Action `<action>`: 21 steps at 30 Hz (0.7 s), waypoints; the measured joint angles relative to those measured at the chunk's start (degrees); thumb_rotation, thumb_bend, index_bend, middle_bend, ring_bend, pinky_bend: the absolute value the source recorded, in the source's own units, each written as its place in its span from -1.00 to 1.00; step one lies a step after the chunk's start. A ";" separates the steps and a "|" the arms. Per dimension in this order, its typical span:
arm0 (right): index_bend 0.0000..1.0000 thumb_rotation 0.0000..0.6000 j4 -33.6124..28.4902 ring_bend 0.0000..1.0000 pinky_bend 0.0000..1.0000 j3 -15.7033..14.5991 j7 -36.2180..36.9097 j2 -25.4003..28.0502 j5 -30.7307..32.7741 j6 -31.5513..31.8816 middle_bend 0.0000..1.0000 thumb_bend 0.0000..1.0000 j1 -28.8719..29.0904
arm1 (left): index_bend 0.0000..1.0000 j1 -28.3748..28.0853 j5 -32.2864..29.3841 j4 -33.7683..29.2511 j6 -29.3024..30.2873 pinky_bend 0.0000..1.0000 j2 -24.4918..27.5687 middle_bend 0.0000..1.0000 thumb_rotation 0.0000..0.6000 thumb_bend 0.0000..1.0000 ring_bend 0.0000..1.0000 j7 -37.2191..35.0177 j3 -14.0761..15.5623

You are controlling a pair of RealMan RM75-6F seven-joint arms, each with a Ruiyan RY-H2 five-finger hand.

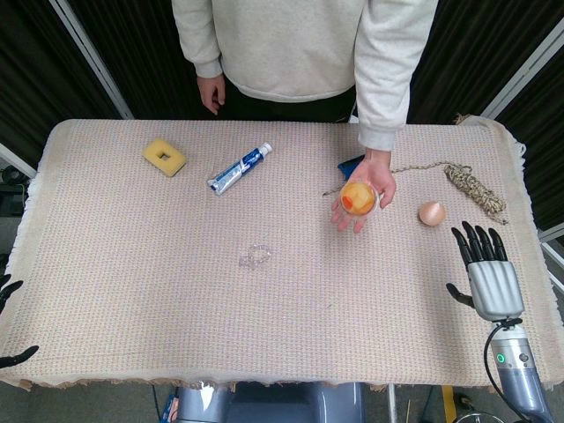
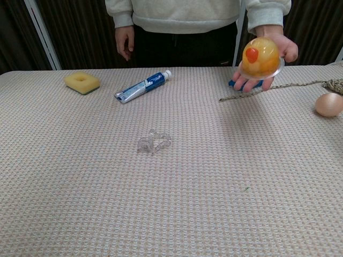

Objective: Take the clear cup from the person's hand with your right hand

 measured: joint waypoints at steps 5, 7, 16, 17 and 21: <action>-0.88 1.00 0.01 -1.00 -1.00 0.00 0.03 -0.01 -0.02 -0.01 -1.00 -0.81 -0.01 | -0.80 -0.01 0.00 0.03 -0.01 -1.00 0.00 -1.00 1.00 -0.74 -1.00 0.05 -0.01; -0.88 1.00 0.00 -1.00 -1.00 0.01 0.04 0.00 -0.02 -0.01 -1.00 -0.81 -0.01 | -0.80 -0.02 0.00 0.01 -0.04 -1.00 0.01 -1.00 1.00 -0.74 -1.00 0.01 0.00; -0.87 1.00 -1.60 -1.00 -1.00 0.36 0.03 0.38 -0.03 0.01 -1.00 -0.81 0.18 | -0.80 -0.13 -0.29 0.01 -0.32 -1.00 -0.03 -1.00 1.00 -0.74 -1.00 0.12 -0.09; -0.86 1.00 -2.32 -1.00 -1.00 0.44 -0.22 0.60 0.02 -0.10 -1.00 -0.81 0.28 | -0.80 -0.16 -0.31 0.01 -0.37 -1.00 -0.02 -1.00 1.00 -0.74 -1.00 0.13 -0.10; -0.70 1.00 -6.24 -0.99 -0.87 1.13 -1.10 1.66 0.29 -0.50 -0.93 -0.82 0.83 | -0.80 -0.33 -0.52 -0.06 -0.78 -1.00 0.06 -1.00 1.00 -0.74 -1.00 0.05 -0.14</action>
